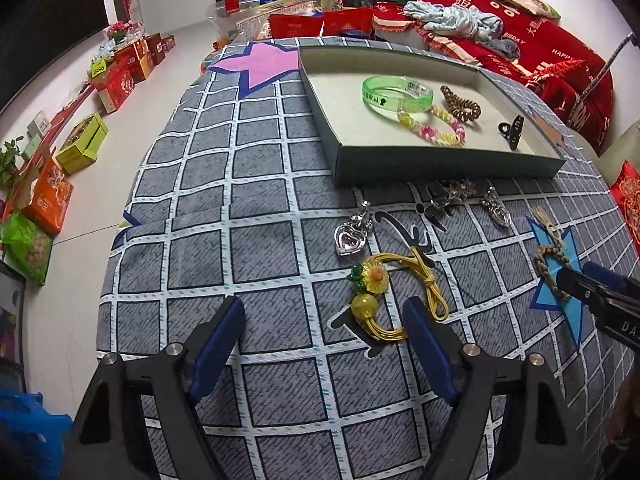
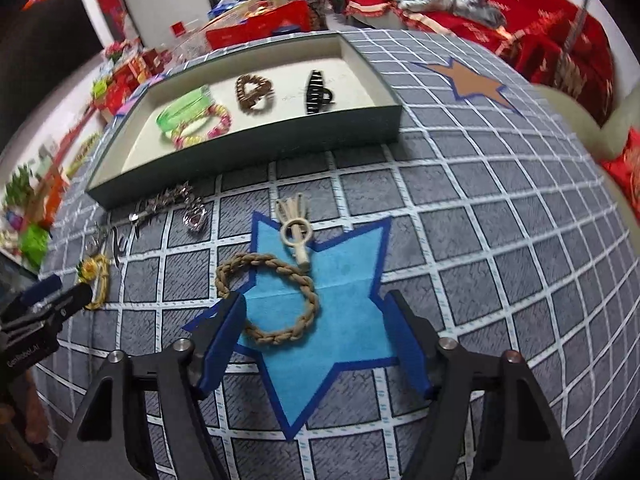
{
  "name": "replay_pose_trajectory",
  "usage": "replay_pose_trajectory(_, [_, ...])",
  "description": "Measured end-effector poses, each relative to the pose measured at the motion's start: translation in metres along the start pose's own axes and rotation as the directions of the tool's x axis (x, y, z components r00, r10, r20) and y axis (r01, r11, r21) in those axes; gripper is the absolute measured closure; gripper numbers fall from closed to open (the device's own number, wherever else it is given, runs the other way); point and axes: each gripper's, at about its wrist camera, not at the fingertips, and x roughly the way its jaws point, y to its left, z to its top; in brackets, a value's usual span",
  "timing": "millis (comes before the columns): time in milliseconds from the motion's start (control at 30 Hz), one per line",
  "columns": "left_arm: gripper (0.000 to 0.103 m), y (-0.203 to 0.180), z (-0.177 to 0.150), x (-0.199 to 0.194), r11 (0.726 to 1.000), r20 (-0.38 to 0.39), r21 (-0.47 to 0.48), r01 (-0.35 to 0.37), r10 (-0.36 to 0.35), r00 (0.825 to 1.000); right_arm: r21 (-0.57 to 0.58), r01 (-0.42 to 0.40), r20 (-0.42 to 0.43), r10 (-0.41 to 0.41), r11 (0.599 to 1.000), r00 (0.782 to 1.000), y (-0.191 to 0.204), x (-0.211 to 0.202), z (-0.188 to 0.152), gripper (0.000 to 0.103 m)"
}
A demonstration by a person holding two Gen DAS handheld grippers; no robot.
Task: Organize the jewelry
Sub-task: 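Grasp the yellow flower keychain with left tool while right tool grasps the braided rope bracelet, then carry keychain and rope bracelet into the tray and open both tools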
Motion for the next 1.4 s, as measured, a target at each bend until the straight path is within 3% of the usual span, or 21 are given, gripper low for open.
replay_pose_trajectory(67, [0.008,-0.003,-0.001,0.0,1.0,0.0,0.009,-0.004,0.004,1.0,-0.019,-0.003,0.006,0.003,1.0,1.0,0.005,-0.001,0.0,0.043])
replay_pose_trajectory(333, [0.029,-0.016,-0.001,-0.003,0.998,0.011,0.061,-0.019,0.018,1.0,-0.058,0.018,-0.003,-0.018,0.998,1.0,0.011,-0.004,-0.004,0.084])
replay_pose_trajectory(367, [0.036,-0.018,-0.001,-0.004,0.998,0.013,0.067,-0.015,0.014,1.0,-0.058,0.017,-0.003,-0.018,0.998,1.0,0.011,-0.005,-0.004,0.089])
replay_pose_trajectory(400, [0.052,-0.02,-0.001,-0.006,0.997,0.018,0.081,-0.012,0.01,1.0,-0.052,0.01,-0.005,-0.01,0.999,1.0,0.009,-0.005,-0.005,0.094])
replay_pose_trajectory(467, [0.073,-0.025,-0.002,-0.007,0.994,0.021,0.108,-0.004,0.002,1.0,-0.036,-0.003,-0.004,0.003,0.999,1.0,0.007,-0.007,-0.006,0.095])
replay_pose_trajectory(633, [0.073,-0.021,-0.006,-0.016,0.993,0.013,0.078,0.083,-0.085,0.996,-0.01,-0.041,0.02,0.041,0.999,0.999,0.0,-0.018,-0.007,0.096])
replay_pose_trajectory(1000, [0.073,-0.015,0.0,-0.045,0.99,0.068,0.061,0.128,-0.132,0.989,-0.006,-0.095,0.109,0.096,0.995,0.989,-0.003,-0.056,0.01,0.096])
replay_pose_trajectory(1400, [0.073,-0.021,0.036,-0.083,0.971,0.155,0.06,0.23,-0.237,0.959,0.01,-0.153,0.165,0.149,0.988,0.975,-0.001,-0.073,0.043,0.096])
